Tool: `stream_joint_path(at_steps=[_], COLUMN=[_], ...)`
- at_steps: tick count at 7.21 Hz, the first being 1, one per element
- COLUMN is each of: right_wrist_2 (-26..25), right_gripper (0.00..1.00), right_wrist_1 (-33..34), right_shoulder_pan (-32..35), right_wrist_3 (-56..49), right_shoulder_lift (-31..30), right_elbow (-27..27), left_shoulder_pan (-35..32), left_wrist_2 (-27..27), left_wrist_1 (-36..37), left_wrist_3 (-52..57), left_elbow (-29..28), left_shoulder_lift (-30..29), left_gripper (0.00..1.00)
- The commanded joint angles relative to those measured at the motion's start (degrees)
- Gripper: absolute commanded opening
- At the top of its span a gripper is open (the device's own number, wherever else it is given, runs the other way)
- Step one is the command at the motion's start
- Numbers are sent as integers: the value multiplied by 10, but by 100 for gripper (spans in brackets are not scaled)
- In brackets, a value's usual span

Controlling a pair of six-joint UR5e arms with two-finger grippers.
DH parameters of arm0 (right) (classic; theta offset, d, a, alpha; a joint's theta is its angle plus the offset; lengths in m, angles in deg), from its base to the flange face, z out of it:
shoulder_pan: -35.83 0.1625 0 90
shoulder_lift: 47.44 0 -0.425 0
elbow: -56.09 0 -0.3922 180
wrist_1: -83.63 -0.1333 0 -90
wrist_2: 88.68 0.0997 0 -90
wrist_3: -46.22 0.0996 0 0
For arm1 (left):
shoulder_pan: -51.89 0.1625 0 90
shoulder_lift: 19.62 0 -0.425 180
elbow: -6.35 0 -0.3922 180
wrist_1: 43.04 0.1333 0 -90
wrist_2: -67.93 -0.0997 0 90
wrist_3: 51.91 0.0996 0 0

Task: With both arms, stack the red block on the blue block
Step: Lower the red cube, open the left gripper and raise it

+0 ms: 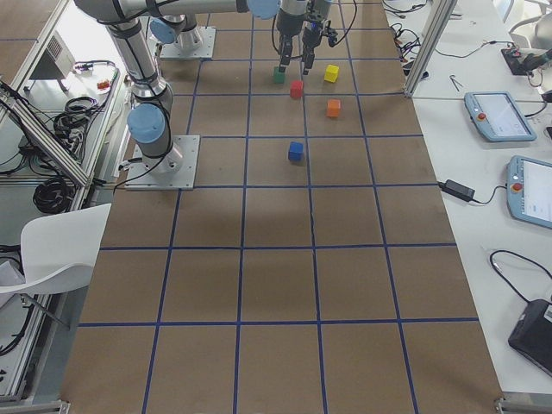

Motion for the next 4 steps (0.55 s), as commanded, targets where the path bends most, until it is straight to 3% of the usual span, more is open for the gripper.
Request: stream_joint_path(at_steps=[1, 4], right_wrist_2=[4, 4], right_gripper=[100, 100], right_wrist_1=[1, 13], right_shoulder_pan=[0, 2], right_wrist_3=[7, 32], right_shoulder_lift=[2, 15], right_elbow=[1, 6], left_shoulder_pan=[43, 85], left_wrist_2=[-46, -99], left_wrist_1=[-73, -128], left_wrist_3=[32, 54], left_elbow=[-44, -46], left_shoulder_lift=[22, 75], left_gripper=[100, 100])
